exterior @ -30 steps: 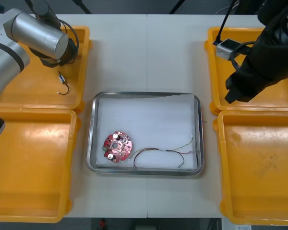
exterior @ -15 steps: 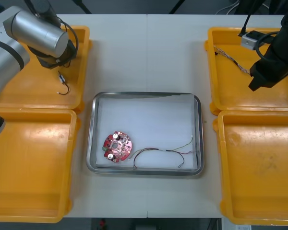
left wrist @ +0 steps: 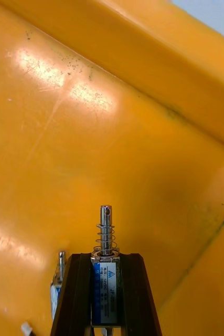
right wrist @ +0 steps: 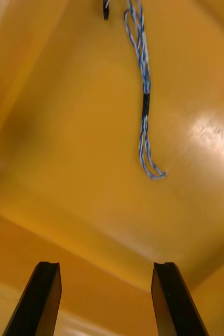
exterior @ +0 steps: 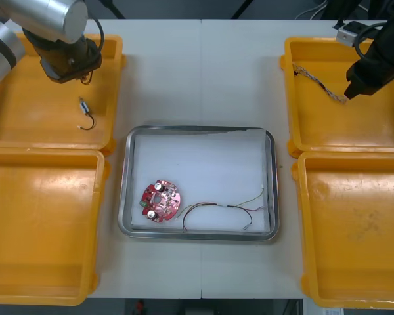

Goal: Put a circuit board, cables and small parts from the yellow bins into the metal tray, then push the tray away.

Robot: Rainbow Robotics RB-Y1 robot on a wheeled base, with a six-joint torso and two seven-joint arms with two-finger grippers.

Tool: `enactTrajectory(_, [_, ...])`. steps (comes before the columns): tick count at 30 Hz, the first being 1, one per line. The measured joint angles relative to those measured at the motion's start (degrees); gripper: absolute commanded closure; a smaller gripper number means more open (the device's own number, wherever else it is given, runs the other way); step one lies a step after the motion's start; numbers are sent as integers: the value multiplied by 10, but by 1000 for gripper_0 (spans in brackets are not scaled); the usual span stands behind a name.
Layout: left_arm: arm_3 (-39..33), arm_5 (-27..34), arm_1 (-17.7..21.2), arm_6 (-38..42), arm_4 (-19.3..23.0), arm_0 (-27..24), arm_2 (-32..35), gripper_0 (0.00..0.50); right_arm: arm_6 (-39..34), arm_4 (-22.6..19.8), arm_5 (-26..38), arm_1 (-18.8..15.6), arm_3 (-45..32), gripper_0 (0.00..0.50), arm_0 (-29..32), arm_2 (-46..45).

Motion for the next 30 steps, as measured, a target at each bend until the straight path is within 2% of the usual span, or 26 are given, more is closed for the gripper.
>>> enactTrajectory(10, [-89,130,45,-1,63,0,38,500,10,27,-124,56,138,0,-31,0])
enactTrajectory(15, [-115,176,51,-1,84,0,61,500,111,27,-198,78,224,0,-48,0])
enactTrajectory(18, [-135,200,51,-1,92,3,86,500,131,27,-241,87,263,0,-53,-1])
enactTrajectory(21, [-183,215,51,-1,93,17,107,500,140,26,-281,95,290,0,-54,-1])
enactTrajectory(24, [-238,220,52,0,97,38,119,500,180,26,-312,103,310,0,-54,-1])
enactTrajectory(30, [-332,225,52,4,114,82,128,500,193,25,-338,119,333,0,-54,-2])
